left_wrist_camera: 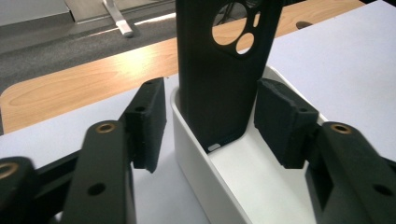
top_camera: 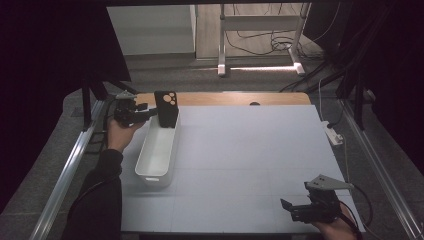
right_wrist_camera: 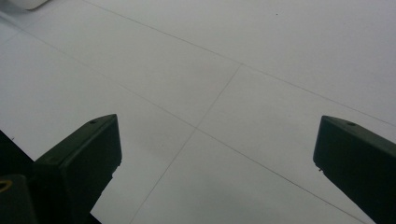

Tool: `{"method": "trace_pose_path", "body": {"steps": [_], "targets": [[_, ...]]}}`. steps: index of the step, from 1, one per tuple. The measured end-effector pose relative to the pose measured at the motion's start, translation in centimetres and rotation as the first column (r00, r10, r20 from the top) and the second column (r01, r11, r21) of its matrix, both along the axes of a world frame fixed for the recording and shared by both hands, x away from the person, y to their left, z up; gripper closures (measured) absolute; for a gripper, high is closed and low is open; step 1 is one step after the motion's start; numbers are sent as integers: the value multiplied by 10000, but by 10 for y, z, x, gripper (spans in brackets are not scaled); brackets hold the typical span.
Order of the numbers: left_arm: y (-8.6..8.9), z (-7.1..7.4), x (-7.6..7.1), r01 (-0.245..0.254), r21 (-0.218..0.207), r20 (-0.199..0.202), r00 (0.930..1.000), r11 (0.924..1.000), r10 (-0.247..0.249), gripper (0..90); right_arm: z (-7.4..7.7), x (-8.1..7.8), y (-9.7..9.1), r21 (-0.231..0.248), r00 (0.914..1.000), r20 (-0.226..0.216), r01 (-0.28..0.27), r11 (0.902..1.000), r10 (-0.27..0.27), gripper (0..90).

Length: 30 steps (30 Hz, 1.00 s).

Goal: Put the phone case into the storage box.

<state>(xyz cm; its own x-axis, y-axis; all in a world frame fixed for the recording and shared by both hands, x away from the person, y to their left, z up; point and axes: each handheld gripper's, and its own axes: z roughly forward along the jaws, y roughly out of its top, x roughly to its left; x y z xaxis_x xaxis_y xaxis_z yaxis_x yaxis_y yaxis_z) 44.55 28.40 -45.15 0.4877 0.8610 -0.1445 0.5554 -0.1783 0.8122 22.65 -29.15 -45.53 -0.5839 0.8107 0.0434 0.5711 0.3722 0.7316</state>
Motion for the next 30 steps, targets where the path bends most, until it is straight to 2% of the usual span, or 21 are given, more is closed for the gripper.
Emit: {"method": "trace_pose_path", "body": {"steps": [7,11,18,19,21,25,30], "targets": [[0,0,-8,6,-69,88,10000,10000,-5,351,0,0,0,-9,10000,9,-13,10000,13,10],[-1,1,-14,47,32,185,9998,10000,-48,291,0,0,0,-9,10000,-3,-8,10000,8,10],[-3,4,-25,214,-100,361,9991,9997,-210,188,0,0,1,-44,10000,-6,-32,10000,32,10],[-3,4,-25,214,-100,361,9991,9997,-210,181,0,0,1,-44,10000,-6,-32,10000,32,10],[-4,7,-30,283,-388,238,9993,9988,-274,163,0,0,1,-44,10000,0,-40,10000,40,10],[-4,8,-34,281,-466,280,9992,9985,-268,117,0,0,1,-26,10000,21,-44,10000,44,10],[-7,9,-39,285,-452,132,9995,9986,-279,70,0,0,1,-78,10000,11,-74,9999,74,9]]}}
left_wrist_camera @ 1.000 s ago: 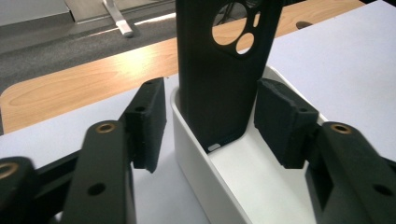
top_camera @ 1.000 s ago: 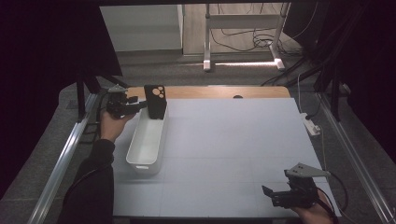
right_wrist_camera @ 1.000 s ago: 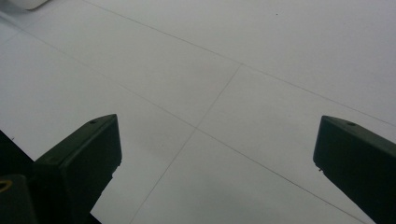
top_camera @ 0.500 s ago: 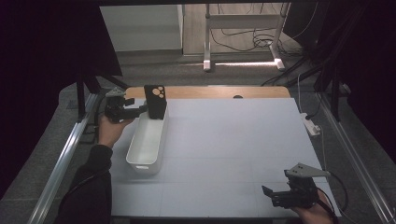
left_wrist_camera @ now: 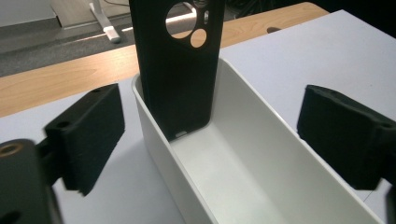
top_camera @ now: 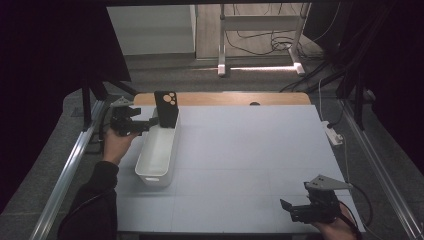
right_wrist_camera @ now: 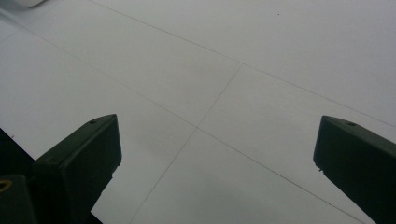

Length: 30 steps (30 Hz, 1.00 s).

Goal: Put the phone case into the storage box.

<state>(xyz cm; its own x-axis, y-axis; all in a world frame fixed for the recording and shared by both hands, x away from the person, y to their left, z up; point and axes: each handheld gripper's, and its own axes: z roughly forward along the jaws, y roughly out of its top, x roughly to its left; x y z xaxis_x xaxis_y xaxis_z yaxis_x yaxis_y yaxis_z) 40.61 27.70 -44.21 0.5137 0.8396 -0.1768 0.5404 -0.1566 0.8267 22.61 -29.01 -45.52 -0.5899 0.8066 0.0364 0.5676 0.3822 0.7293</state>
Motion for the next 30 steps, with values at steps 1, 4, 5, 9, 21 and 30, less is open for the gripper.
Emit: {"method": "trace_pose_path", "body": {"steps": [1,4,5,9,21,30], "targets": [[-1,0,-2,-42,20,-97,9999,10000,42,51,0,0,0,18,10000,12,-10,10000,10,9],[-2,1,-6,-45,85,-130,9999,10000,46,32,0,0,0,50,10000,4,-16,10000,16,9],[-2,1,-6,-45,85,-130,9999,10000,46,30,0,0,0,50,10000,4,-16,10000,16,9],[-4,2,-12,-20,79,-28,10000,10000,20,13,0,0,0,39,10000,14,-50,10000,50,9],[-6,6,-31,538,202,186,9984,9983,-541,1,0,0,0,53,9999,-2,-109,9999,109,8],[-9,9,-47,1042,204,318,9940,9943,-1048,4,0,0,0,70,9999,-18,-138,9999,138,8]]}}
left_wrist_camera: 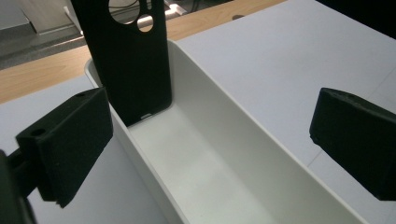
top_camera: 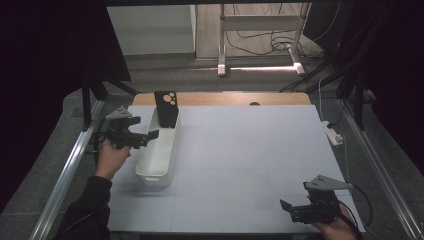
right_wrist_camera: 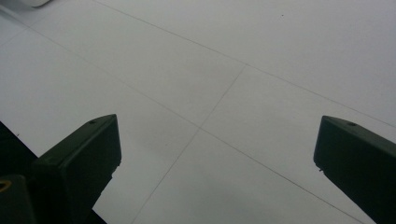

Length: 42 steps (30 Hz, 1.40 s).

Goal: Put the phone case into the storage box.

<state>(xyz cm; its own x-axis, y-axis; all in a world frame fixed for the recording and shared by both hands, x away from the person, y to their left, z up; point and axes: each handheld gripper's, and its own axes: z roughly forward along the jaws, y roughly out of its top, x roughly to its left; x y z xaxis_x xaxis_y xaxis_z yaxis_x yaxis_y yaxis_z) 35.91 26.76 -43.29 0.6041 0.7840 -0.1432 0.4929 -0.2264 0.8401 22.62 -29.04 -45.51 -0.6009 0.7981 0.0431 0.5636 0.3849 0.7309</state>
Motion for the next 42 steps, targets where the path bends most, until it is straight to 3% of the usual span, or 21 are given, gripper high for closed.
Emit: {"method": "trace_pose_path", "body": {"steps": [19,42], "targets": [[-8,1,-36,-133,55,91,9999,9999,132,0,0,-1,-1,132,10000,39,-27,9999,26,7],[-4,-3,-74,-75,38,-147,9999,10000,76,0,1,-1,-1,100,10000,83,-30,9999,29,4]]}}
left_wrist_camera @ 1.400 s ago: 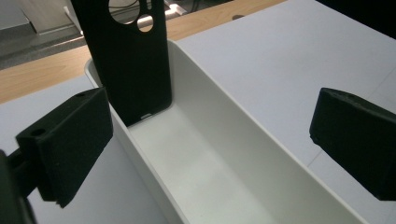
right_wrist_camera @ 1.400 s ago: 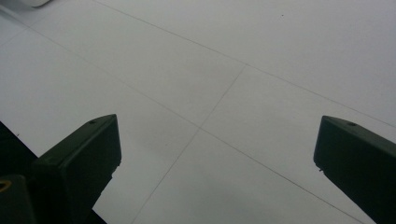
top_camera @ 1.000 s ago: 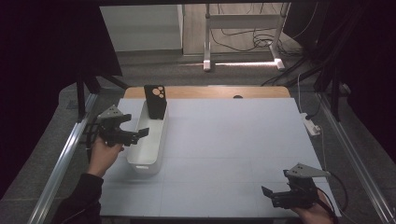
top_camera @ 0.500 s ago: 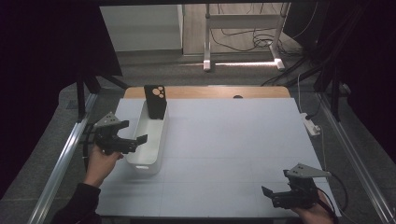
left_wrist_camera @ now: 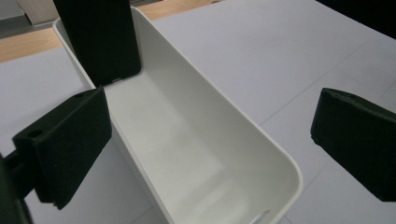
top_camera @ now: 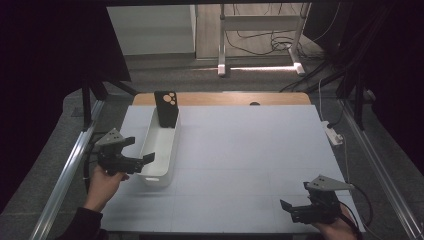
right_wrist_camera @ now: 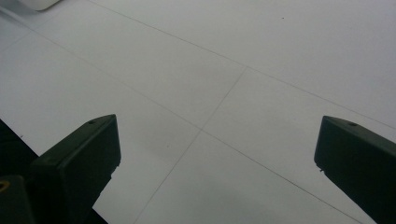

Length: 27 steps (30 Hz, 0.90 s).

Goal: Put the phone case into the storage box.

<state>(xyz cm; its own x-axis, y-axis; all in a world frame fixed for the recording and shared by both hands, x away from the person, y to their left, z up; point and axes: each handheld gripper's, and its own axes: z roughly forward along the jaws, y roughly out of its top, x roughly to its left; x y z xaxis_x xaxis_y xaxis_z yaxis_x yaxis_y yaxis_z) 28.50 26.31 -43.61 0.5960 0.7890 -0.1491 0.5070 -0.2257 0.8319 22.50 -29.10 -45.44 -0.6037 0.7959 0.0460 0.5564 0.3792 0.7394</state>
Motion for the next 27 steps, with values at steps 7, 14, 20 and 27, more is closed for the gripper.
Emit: {"method": "trace_pose_path", "body": {"steps": [7,14,20,27], "targets": [[1,-1,-12,-6,121,8,10000,9999,6,0,0,0,0,-8,10000,6,58,10000,-58,0],[2,-3,-25,22,148,27,10000,9999,-23,0,0,0,0,18,9999,-19,104,9999,-104,0],[5,-4,-35,-25,136,-53,10000,9999,26,0,0,0,0,-46,10000,-12,73,10000,-74,0],[9,-4,-49,-92,201,-25,10000,9998,93,0,0,0,0,-67,10000,-3,86,9999,-86,0]]}}
